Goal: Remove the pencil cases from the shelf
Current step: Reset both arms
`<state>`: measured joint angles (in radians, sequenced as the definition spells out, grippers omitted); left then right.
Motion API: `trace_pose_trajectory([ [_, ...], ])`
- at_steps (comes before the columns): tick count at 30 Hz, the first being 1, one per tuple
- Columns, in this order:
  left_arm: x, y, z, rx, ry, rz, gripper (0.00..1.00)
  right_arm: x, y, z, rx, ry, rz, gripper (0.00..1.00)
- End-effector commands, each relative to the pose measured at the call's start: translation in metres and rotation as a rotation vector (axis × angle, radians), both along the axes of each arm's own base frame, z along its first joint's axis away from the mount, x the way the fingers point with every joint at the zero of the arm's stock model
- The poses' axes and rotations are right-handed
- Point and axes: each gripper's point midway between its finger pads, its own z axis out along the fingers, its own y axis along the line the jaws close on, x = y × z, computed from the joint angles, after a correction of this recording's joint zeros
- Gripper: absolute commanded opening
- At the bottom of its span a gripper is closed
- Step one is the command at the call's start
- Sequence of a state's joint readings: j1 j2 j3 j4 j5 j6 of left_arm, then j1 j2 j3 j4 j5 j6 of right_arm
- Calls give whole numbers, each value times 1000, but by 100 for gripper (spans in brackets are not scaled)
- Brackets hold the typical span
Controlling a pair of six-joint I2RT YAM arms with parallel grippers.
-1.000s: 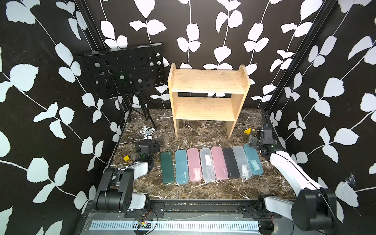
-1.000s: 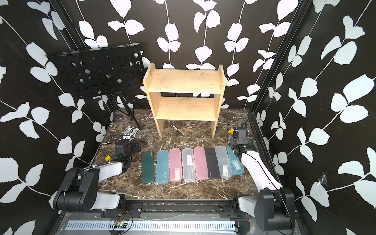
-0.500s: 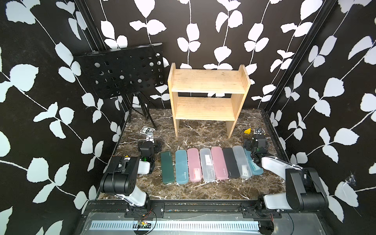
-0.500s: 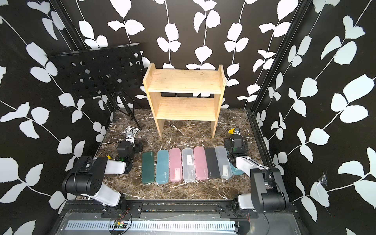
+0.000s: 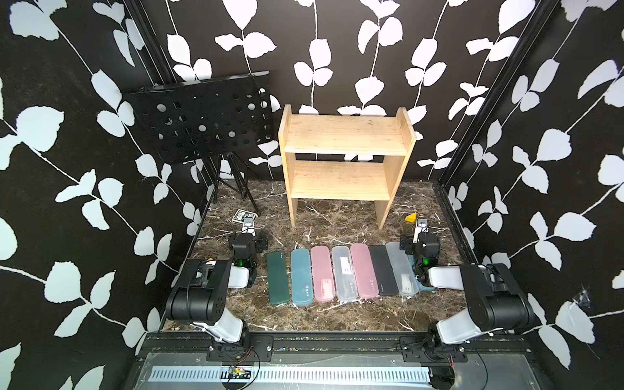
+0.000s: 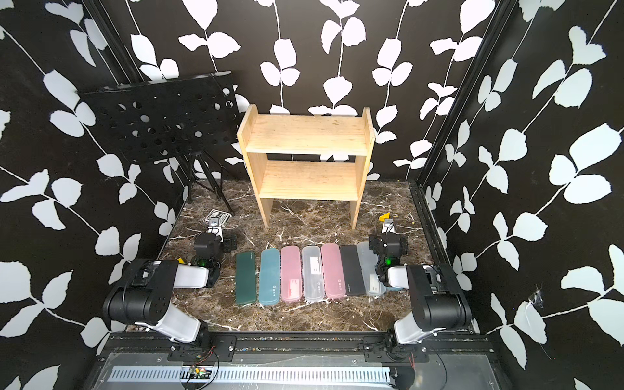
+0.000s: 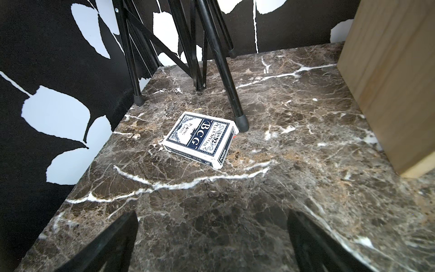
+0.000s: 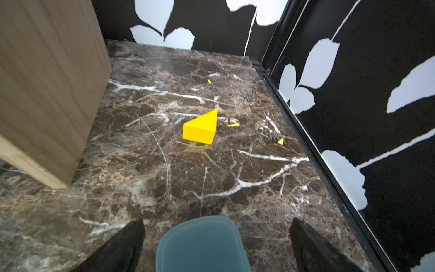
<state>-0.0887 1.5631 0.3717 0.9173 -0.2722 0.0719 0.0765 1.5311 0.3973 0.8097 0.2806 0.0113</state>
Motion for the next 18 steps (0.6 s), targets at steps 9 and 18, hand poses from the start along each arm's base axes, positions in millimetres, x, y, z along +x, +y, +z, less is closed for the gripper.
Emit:
trace_pose_trajectory([
  [9, 4, 1, 10, 1, -25, -1, 99, 2, 1, 12, 0, -60, 10, 99],
  [18, 5, 0, 10, 3, -23, -3, 99, 3, 1, 12, 0, -61, 11, 99],
])
